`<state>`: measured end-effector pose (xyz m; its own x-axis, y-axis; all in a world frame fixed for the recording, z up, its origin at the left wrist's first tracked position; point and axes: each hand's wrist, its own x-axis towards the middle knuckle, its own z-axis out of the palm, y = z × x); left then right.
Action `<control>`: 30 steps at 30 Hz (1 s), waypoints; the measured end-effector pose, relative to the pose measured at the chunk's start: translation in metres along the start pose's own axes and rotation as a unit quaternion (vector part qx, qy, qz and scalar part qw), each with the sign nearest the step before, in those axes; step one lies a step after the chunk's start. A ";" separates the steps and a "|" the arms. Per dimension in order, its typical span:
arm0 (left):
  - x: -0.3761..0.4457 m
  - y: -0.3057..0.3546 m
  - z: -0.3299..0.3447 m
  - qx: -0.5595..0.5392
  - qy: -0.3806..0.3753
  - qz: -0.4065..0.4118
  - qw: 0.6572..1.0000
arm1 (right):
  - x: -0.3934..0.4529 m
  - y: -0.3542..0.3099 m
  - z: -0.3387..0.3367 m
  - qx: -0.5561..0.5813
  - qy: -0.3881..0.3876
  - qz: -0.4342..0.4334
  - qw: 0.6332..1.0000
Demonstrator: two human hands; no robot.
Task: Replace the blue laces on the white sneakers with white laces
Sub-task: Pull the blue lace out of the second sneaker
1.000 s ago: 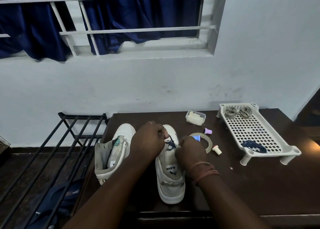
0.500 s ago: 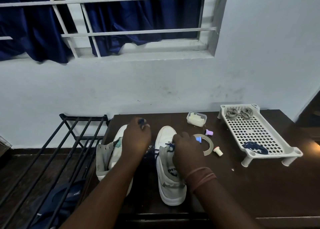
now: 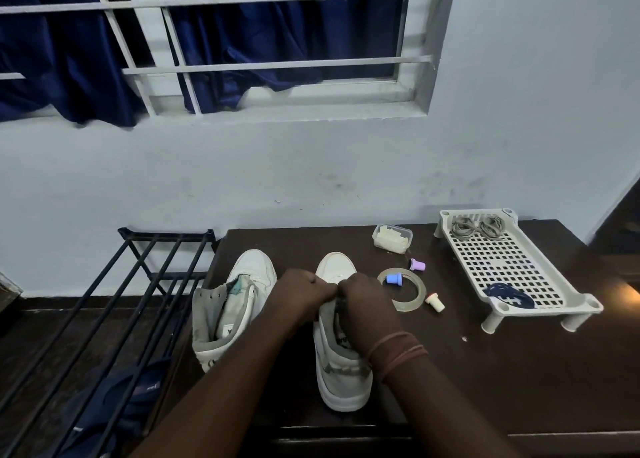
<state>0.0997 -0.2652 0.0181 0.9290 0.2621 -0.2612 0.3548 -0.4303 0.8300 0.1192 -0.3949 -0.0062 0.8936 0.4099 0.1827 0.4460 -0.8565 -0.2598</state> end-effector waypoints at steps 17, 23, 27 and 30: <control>0.008 -0.015 0.012 -0.028 -0.028 0.005 0.999 | -0.001 0.005 0.019 -0.030 0.004 0.056 0.998; 0.011 -0.019 0.014 -0.082 -0.007 -0.024 0.996 | 0.004 0.009 0.020 0.161 0.066 0.119 0.977; 0.015 -0.022 0.013 -0.088 -0.041 -0.072 0.993 | 0.009 0.017 0.011 0.202 0.180 0.165 0.948; 0.015 -0.023 0.012 -0.062 -0.062 -0.076 0.993 | 0.005 0.013 0.021 0.060 0.139 0.087 0.985</control>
<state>0.1065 -0.2615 -0.0105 0.8739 0.2044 -0.4411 0.4841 -0.2826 0.8281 0.1304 -0.3975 -0.0281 0.9164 0.1450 0.3730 0.3053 -0.8559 -0.4174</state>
